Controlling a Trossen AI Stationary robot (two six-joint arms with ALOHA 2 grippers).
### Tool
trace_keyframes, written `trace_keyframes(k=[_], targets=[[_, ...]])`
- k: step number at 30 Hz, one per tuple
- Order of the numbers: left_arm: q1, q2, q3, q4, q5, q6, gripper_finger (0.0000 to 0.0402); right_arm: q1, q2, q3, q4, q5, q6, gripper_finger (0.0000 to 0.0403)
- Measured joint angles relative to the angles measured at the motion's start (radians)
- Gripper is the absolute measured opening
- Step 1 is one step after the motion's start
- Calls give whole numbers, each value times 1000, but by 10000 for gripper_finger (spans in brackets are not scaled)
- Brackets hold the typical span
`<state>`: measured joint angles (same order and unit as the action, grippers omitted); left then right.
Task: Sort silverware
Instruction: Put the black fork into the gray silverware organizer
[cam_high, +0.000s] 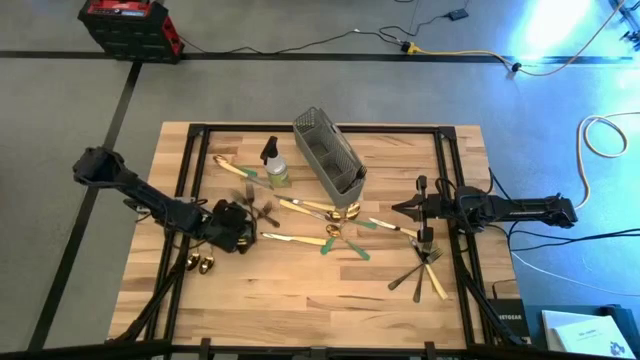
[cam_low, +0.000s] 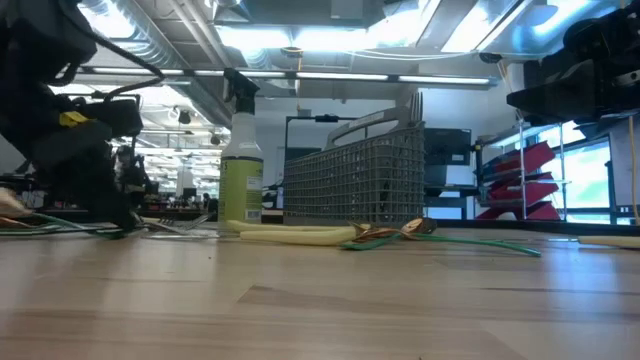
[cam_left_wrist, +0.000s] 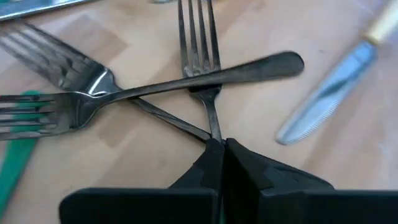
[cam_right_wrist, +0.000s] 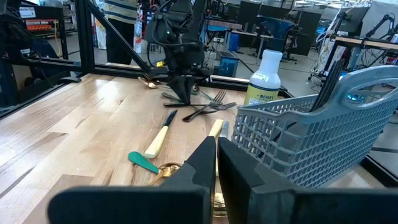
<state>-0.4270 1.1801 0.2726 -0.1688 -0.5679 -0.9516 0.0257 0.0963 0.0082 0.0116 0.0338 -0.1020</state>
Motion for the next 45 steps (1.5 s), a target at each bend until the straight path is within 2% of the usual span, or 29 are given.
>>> trace_keyframes(k=[12, 22, 25, 36, 40, 45], targets=[[-21, 2, -1, 121, 51, 173, 0, 0, 0, 0, 0, 0, 0, 0], [-21, 0, -1, 127, 53, 167, 8, 0, 0, 0, 0, 0, 0, 0], [-21, 0, -1, 126, 52, 167, 32, 0, 0, 0, 0, 0, 0, 0], [-20, 0, 1, 122, 66, 227, 171, 0, 0, 0, 0, 0, 0, 0], [-17, 0, 10, 128, 37, 253, 188, 0, 0, 0, 0, 0, 0, 0], [-17, -1, 36, 38, 79, 283, 191, 0, 0, 0, 0, 0, 0, 0]])
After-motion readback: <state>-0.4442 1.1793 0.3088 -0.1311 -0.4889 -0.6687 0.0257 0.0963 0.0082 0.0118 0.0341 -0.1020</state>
